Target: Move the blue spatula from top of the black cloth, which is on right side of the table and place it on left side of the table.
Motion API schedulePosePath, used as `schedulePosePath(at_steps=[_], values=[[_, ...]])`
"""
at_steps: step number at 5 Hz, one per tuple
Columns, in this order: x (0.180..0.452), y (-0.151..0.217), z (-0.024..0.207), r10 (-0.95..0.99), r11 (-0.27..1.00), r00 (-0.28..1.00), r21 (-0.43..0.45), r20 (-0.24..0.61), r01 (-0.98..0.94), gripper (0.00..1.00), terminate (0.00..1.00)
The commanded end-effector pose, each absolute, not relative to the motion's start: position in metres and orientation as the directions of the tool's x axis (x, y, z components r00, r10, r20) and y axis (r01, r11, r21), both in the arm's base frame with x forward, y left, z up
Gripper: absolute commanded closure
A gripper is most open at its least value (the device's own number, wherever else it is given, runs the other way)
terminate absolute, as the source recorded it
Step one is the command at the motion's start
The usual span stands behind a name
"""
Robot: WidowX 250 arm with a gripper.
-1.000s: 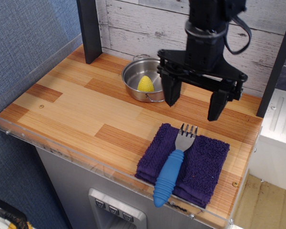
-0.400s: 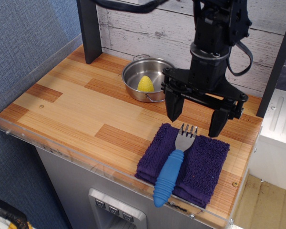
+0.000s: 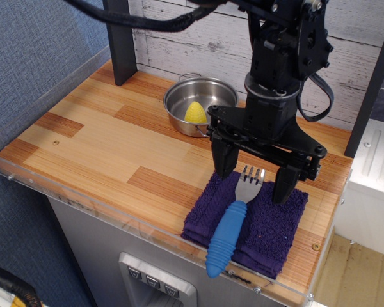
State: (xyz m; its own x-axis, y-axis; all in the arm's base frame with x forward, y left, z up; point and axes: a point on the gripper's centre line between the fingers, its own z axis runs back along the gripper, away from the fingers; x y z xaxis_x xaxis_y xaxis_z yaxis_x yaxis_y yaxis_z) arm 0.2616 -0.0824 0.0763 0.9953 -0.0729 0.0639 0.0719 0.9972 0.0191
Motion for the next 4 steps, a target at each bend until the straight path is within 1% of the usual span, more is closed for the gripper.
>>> schedulePosePath(at_steps=[1, 4], values=[[0.255, -0.086, 0.070, -0.101, 0.995, 0.991, 0.023, 0.088, 0.099, 0.00, 0.00], [0.257, -0.093, 0.033, -0.108, 0.994, 0.994, 0.033, 0.013, 0.108, 0.00, 0.00]])
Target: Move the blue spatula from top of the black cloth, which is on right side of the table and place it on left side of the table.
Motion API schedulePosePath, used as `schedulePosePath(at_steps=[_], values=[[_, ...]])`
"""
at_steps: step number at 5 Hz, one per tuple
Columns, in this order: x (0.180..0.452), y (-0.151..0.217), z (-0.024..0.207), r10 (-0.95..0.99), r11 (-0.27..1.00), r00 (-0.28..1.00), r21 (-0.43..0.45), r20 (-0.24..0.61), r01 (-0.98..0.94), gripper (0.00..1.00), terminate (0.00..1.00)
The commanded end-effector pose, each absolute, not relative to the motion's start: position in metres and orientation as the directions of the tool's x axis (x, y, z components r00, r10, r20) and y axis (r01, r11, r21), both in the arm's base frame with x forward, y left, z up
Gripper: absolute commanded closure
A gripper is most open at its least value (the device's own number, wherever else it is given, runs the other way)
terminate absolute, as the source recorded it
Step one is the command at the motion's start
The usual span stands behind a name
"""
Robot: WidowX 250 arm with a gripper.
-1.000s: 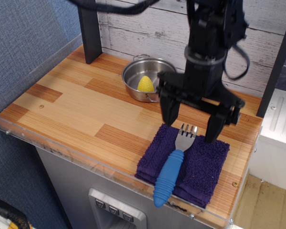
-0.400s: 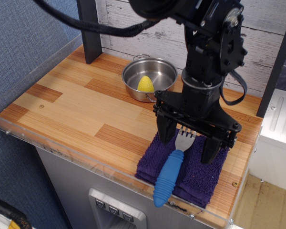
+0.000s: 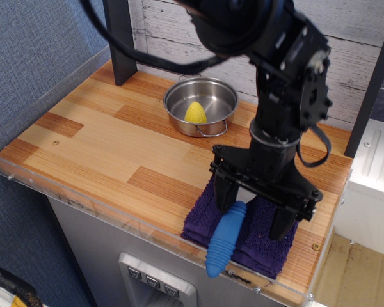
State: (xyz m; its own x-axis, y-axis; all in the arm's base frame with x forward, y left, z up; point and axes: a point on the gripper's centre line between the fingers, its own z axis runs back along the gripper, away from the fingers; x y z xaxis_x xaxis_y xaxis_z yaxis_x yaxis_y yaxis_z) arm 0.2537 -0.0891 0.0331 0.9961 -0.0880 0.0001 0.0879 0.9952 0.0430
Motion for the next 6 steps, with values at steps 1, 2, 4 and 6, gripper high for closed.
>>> schedulePosePath(at_steps=[1, 2, 4, 6], values=[[0.254, -0.089, 0.032, -0.103, 0.994, 0.995, 0.037, 0.003, 0.103, 0.00, 0.00], [0.251, -0.081, 0.034, -0.090, 0.995, 0.996, 0.031, 0.005, 0.090, 0.00, 0.00], [0.249, -0.082, 0.046, -0.099, 0.995, 0.995, 0.025, 0.018, 0.099, 1.00, 0.00], [0.251, -0.085, 0.073, -0.123, 0.992, 0.991, -0.004, 0.051, 0.124, 1.00, 0.00]])
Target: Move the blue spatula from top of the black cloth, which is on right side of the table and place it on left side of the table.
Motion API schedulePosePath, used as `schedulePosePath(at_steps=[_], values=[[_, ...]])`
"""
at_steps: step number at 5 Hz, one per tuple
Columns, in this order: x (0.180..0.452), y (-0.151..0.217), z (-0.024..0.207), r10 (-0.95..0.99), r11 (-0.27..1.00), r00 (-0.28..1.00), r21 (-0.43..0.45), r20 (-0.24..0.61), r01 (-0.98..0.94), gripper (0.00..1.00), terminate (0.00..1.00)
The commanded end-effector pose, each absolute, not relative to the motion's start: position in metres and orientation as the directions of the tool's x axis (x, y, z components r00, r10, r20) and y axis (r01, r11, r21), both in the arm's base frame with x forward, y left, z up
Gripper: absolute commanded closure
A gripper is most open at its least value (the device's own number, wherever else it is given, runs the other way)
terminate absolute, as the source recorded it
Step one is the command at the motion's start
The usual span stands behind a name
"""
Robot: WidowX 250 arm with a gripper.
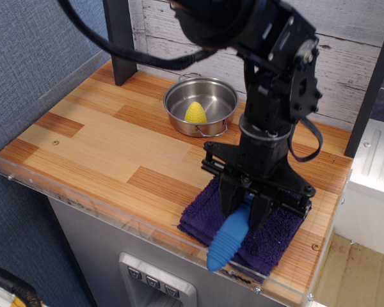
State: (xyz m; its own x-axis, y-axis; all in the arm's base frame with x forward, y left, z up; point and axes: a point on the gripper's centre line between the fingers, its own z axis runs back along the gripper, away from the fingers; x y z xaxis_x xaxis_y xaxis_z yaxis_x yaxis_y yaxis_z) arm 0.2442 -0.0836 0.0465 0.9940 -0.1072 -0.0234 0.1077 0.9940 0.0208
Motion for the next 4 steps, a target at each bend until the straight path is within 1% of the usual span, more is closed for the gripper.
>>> schedulePosePath(at_steps=[1, 2, 3, 4], values=[[0.254, -0.081, 0.093, -0.124, 0.992, 0.989, -0.021, 0.083, 0.126, 1.00, 0.00], [0.263, -0.057, 0.113, -0.085, 0.996, 0.989, -0.028, 0.120, 0.088, 1.00, 0.00], [0.273, -0.011, 0.119, -0.018, 1.000, 0.991, -0.013, 0.132, 0.020, 1.00, 0.00], [0.281, 0.030, 0.119, 0.041, 0.999, 0.986, 0.014, 0.163, -0.043, 1.00, 0.00]])
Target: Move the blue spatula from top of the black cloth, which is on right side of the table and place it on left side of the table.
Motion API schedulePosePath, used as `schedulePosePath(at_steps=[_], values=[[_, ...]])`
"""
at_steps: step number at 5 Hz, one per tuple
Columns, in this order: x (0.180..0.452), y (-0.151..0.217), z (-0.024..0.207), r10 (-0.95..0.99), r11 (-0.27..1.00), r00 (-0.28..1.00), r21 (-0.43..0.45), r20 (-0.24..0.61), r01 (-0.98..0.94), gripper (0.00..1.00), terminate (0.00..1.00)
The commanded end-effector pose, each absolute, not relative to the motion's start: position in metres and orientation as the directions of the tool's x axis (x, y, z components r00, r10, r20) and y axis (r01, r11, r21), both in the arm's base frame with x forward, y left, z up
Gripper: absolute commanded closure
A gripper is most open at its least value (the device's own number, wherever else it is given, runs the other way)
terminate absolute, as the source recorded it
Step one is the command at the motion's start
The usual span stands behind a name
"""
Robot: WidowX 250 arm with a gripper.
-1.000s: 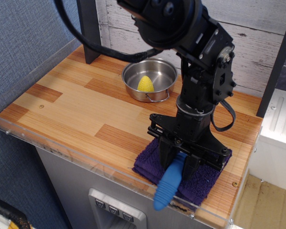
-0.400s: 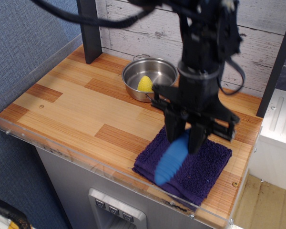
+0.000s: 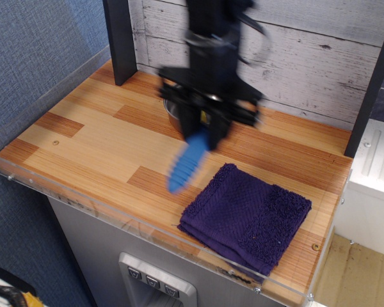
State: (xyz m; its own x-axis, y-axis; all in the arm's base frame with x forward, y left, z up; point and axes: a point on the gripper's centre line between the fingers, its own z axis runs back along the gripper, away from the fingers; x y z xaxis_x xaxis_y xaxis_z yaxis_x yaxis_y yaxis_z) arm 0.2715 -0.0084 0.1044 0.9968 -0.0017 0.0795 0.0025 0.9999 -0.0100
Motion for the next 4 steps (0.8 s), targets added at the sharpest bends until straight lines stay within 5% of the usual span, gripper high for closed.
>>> schedulePosePath(at_steps=[1, 4], values=[[0.292, 0.063, 0.116, 0.073, 0.996, 0.983, 0.042, 0.168, -0.081, 1.00, 0.00], [0.283, 0.150, 0.090, 0.135, 0.983, 0.985, 0.107, 0.105, -0.146, 1.00, 0.00]])
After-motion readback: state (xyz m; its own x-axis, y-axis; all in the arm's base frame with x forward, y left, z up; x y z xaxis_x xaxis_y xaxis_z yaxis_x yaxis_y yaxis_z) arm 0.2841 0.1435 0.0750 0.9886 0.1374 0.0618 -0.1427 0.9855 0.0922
